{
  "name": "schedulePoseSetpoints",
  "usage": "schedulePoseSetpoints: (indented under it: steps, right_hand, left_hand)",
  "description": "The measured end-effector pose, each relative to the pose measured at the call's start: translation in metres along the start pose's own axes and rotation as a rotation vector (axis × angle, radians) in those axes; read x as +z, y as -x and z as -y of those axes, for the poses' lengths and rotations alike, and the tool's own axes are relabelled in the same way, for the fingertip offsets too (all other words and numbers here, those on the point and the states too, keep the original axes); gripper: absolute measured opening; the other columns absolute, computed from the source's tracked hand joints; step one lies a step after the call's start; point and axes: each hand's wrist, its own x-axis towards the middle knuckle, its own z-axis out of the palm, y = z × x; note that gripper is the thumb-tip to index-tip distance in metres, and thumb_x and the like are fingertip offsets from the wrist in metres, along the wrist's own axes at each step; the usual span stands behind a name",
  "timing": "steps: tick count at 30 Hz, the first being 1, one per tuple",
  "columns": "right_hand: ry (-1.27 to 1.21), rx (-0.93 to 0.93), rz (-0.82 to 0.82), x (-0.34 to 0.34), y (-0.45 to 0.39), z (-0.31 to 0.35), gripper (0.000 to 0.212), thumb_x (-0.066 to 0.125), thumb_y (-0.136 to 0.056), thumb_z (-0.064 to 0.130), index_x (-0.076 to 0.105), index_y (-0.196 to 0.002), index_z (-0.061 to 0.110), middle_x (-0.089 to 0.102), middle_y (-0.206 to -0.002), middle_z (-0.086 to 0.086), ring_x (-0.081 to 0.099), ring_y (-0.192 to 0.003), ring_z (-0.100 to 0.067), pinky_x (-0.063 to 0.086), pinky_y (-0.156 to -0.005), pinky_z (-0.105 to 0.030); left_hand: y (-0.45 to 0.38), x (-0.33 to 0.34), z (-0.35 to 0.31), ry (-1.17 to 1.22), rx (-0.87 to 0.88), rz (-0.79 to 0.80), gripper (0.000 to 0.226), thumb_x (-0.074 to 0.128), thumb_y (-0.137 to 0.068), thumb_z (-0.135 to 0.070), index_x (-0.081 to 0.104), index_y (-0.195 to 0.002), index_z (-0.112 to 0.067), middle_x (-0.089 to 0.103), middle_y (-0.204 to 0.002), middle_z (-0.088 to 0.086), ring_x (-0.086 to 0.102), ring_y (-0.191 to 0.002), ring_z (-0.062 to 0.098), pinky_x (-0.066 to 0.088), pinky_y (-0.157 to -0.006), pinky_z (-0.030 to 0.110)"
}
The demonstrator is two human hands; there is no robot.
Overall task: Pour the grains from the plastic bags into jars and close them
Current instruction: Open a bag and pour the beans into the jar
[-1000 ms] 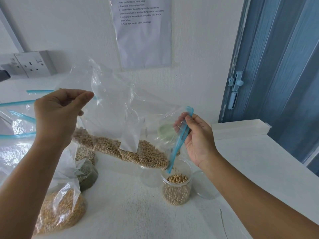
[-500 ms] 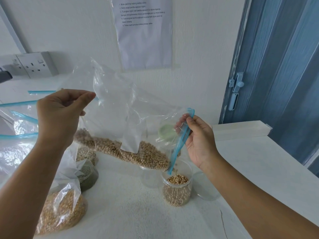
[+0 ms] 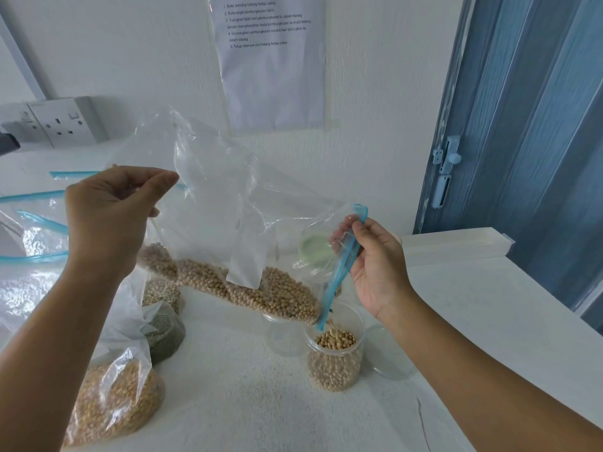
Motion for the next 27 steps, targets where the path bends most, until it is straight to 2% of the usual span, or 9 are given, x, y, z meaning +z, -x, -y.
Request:
schedulePoseSetpoints:
  steps: [4, 13, 27]
  right_hand:
    - [0.005, 0.0, -0.001, 0.0001, 0.0001, -0.0002, 0.018, 0.048, -0.106, 0.004, 0.066, -0.103, 0.003, 0.066, -0.093, -0.011, 0.069, -0.083, -0.019, 0.06, -0.077, -0.029]
    - [0.003, -0.006, 0.004, 0.0009, -0.0013, -0.0009, 0.017, 0.049, -0.107, 0.004, 0.065, -0.104, 0.003, 0.065, -0.093, -0.01, 0.067, -0.086, -0.02, 0.06, -0.079, -0.03]
    - [-0.002, -0.008, 0.005, -0.0009, -0.0013, -0.0011, 0.017, 0.049, -0.106, 0.003, 0.065, -0.104, 0.002, 0.065, -0.093, -0.012, 0.066, -0.086, -0.021, 0.06, -0.077, -0.03]
  left_hand:
    - [0.0008, 0.0011, -0.0004, -0.009, -0.001, 0.002, 0.009, 0.084, -0.087, -0.031, 0.077, -0.092, -0.031, 0.071, -0.069, -0.02, 0.055, -0.055, 0.004, 0.048, -0.059, 0.014]
    - [-0.0035, -0.0032, -0.0015, 0.015, 0.007, 0.022, 0.013, 0.086, -0.083, -0.037, 0.079, -0.081, -0.048, 0.073, -0.073, -0.019, 0.055, -0.055, 0.005, 0.049, -0.059, 0.016]
    - [-0.0033, -0.0025, -0.0042, 0.021, 0.002, 0.029, 0.016, 0.086, -0.083, -0.036, 0.079, -0.079, -0.049, 0.073, -0.072, -0.019, 0.056, -0.055, 0.004, 0.048, -0.058, 0.015]
